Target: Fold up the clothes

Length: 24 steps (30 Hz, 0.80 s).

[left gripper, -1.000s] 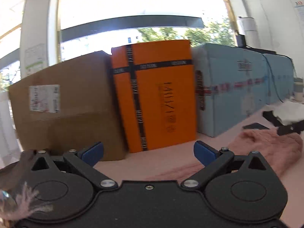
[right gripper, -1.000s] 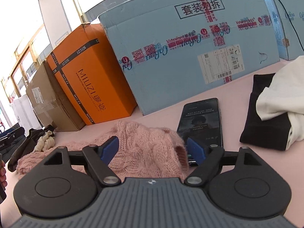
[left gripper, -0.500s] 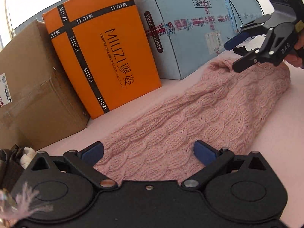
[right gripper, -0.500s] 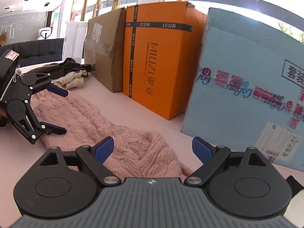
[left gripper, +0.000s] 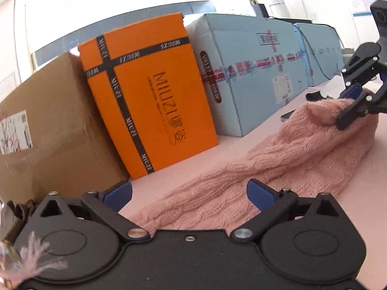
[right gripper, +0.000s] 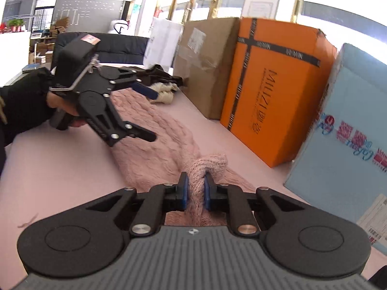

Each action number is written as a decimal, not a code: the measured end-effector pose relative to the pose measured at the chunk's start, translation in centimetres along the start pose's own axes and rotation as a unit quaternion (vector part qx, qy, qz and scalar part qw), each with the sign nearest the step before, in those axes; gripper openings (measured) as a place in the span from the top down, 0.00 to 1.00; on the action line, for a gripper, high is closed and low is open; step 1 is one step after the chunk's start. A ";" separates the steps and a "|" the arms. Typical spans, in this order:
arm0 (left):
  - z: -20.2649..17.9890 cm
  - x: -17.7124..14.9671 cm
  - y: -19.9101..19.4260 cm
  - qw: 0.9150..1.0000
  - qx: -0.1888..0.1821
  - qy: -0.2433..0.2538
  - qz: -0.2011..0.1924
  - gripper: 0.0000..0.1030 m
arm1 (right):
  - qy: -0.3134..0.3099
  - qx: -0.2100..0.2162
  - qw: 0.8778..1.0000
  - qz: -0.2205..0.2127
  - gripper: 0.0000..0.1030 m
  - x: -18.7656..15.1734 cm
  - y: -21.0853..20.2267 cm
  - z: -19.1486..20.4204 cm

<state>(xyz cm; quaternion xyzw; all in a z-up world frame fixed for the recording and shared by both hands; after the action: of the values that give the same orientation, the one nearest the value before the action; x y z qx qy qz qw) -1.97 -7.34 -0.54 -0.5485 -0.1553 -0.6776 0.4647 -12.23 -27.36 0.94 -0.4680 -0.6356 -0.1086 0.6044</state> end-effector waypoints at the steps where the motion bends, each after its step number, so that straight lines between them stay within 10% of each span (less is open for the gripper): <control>1: -0.7 0.2 0.0 1.000 -0.008 0.030 -0.001 0.00 | -0.008 0.003 1.000 -0.010 0.89 0.3 -0.8 0.9; 8: -5.1 0.8 -1.1 0.974 -0.115 0.194 0.001 0.05 | -0.049 -0.007 0.998 -0.037 0.89 0.7 -5.2 6.1; 10: -6.2 0.9 -2.6 0.963 -0.171 0.209 0.002 0.47 | -0.041 -0.010 0.999 -0.034 0.89 0.3 -5.9 6.6; 12: -7.2 0.7 -4.3 0.956 -0.192 0.220 0.009 0.56 | -0.019 -0.014 0.999 -0.040 0.89 0.0 -6.7 6.5; 21: -9.2 -1.2 -12.2 0.955 -0.277 0.107 0.014 0.59 | 0.075 0.003 0.995 -0.059 0.89 -2.2 -9.3 6.9; 24: -7.1 -1.5 -13.4 0.968 -0.251 0.020 -0.006 0.56 | 0.099 0.016 0.994 -0.047 0.89 -3.2 -9.6 7.3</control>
<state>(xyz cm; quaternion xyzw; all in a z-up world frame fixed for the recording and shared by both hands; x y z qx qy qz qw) -16.99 -4.84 -0.35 -0.6326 0.0260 -0.7085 0.3117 -24.67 -28.88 0.44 -0.4150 -0.5954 -0.1726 0.6659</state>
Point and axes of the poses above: each gripper's, at about its wrist camera, not at the fingertips, and y roughly the way its jaws point, z to its left, x to its top, the point moved 7 cm from there along y, roughly the way its jaws point
